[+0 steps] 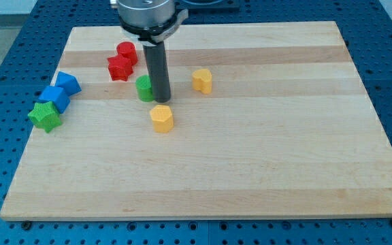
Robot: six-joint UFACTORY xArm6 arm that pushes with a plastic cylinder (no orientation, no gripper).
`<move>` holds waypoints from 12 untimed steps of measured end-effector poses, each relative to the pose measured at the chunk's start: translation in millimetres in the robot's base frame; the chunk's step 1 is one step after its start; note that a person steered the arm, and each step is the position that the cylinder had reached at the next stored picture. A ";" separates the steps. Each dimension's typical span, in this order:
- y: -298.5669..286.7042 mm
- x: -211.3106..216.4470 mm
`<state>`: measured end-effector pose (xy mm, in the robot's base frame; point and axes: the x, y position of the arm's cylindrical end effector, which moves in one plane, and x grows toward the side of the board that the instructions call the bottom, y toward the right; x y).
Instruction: Move the green circle right to the blue cube
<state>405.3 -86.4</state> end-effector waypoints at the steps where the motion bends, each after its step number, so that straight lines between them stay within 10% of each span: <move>1: -16.4 0.0; 5: 18.0 -19.7; 12: -86.2 -50.4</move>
